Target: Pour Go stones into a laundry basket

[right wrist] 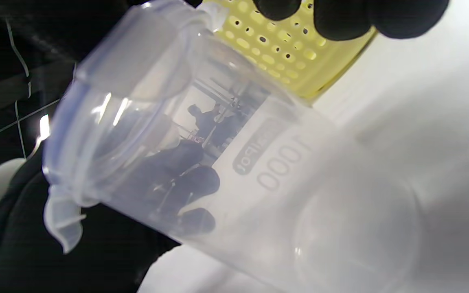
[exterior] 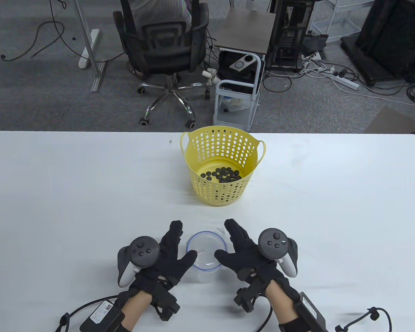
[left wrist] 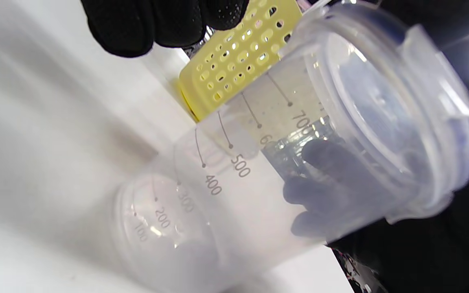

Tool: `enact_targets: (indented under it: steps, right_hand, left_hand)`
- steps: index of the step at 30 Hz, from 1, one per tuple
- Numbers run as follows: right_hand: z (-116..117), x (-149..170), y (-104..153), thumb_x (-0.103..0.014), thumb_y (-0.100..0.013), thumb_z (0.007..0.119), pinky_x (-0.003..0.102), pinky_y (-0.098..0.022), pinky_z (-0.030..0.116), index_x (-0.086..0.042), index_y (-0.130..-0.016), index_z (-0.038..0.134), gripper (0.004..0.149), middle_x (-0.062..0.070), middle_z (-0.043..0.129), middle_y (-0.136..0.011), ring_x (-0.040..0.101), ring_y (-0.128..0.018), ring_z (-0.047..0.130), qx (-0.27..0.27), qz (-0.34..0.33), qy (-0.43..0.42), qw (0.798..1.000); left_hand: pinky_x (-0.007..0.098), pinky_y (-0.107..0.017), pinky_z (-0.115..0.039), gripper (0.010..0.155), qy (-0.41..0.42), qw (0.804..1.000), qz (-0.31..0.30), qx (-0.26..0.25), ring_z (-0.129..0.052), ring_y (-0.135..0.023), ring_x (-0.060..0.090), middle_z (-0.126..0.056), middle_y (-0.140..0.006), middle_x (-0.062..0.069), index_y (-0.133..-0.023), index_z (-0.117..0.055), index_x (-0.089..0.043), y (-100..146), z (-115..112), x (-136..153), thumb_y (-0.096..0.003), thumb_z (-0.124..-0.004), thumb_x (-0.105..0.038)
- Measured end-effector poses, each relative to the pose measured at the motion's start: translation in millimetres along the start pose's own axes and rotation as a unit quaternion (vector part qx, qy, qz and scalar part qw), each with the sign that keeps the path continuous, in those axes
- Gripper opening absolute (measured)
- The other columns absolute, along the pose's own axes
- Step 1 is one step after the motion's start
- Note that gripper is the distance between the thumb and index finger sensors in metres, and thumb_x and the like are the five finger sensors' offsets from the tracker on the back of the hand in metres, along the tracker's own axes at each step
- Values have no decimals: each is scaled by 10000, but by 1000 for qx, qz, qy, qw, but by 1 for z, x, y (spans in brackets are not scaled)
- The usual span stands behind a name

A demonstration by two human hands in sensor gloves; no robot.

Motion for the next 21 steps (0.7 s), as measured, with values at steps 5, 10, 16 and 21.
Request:
enact_targets:
  steps: [5,10,16,21]
  right_hand:
    - [5,-19,8,-653,-401,894,737,-625,541,-142,-1080,241,1072,274,227,-1138,678,-952,401,21,-35,79,996]
    - [14,-29,12,-707,-386,880,736,-628,536,-139,-1086,250,1100,276,222,-1138,683,-950,385,35,-40,120,991]
    - [21,-32,13,-726,-401,832,729,-614,558,-113,-1081,277,1071,287,271,-1129,677,-933,438,54,-41,118,991]
    - [8,-16,12,-727,-445,722,723,-604,574,-80,-1078,307,996,309,317,-1120,678,-919,467,55,-9,15,998]
  left_hand:
    - [566,-691,-624,919,-6,999,13,-48,-564,-1053,396,-350,-1189,95,-1080,-154,-363,1,9,1,-461,-732,-720]
    - [559,-687,-635,903,-2,997,32,-74,-604,-1039,383,-403,-1184,82,-1092,-218,-377,-1,13,4,-451,-751,-723]
    - [553,-680,-652,843,-3,995,26,-93,-650,-1023,366,-460,-1174,69,-1100,-327,-381,-6,18,6,-444,-719,-735]
    - [567,-688,-628,861,50,997,16,-51,-596,-1041,401,-414,-1189,95,-1118,-362,-308,3,12,4,-449,-641,-773]
Point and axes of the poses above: the tracker on the back of each hand, its own x axis roughly to the little-finger side, its own y axis roughly from the fingertips to the wrist, z = x × y, the point moved 4 cm from there along -y, roughly from the wrist to the fingertips
